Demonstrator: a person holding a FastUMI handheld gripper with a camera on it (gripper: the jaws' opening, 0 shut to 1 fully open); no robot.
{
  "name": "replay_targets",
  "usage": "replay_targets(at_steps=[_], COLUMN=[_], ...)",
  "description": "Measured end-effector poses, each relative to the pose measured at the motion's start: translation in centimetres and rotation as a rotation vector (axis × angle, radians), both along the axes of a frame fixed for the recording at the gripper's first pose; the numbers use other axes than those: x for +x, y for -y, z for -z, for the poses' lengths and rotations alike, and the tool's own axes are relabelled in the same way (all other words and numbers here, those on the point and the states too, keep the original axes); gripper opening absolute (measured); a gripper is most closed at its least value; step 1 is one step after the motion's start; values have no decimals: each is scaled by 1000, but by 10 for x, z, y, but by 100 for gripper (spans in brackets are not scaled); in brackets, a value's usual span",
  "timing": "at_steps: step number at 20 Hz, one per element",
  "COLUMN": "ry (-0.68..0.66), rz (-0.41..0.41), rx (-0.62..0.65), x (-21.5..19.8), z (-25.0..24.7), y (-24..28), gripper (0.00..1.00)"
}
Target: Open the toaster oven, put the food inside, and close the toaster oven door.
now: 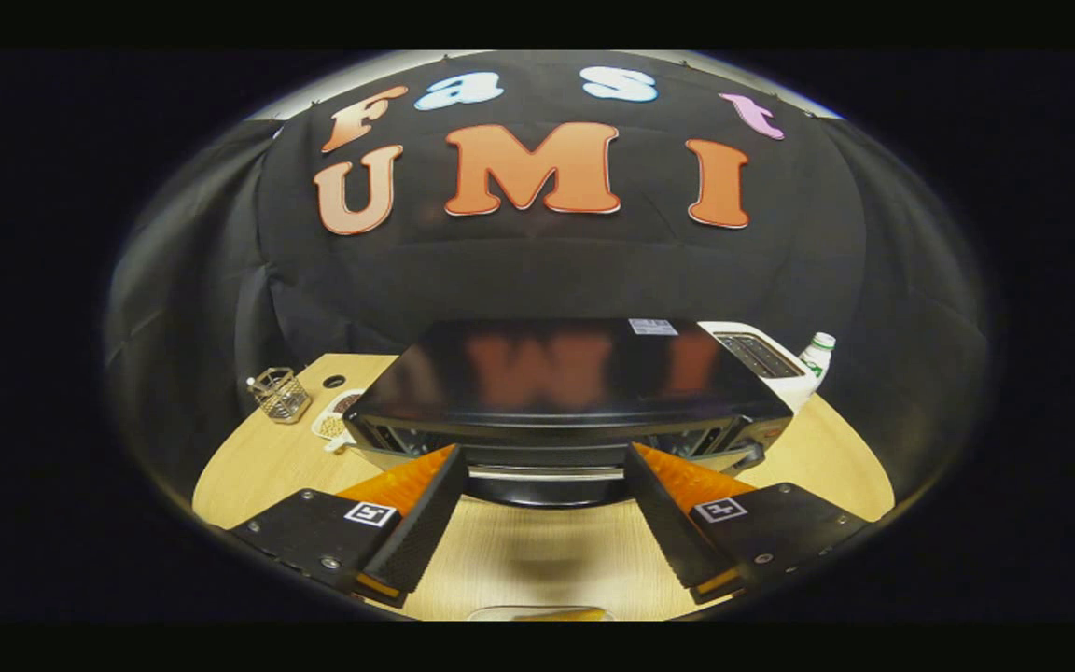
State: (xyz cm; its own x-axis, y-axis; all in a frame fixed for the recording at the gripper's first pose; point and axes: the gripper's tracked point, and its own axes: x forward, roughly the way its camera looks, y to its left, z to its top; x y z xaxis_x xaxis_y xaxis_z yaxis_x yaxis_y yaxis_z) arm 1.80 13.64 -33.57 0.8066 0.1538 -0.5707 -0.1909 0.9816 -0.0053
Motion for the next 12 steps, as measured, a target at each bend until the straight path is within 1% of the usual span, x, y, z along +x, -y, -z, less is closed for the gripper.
replay_targets(at_steps=[6,12], ry=[-37,-88], rz=[6,9], rx=[-11,-14], x=[-43,-77], z=[15,35], y=[8,14], gripper=[99,98])
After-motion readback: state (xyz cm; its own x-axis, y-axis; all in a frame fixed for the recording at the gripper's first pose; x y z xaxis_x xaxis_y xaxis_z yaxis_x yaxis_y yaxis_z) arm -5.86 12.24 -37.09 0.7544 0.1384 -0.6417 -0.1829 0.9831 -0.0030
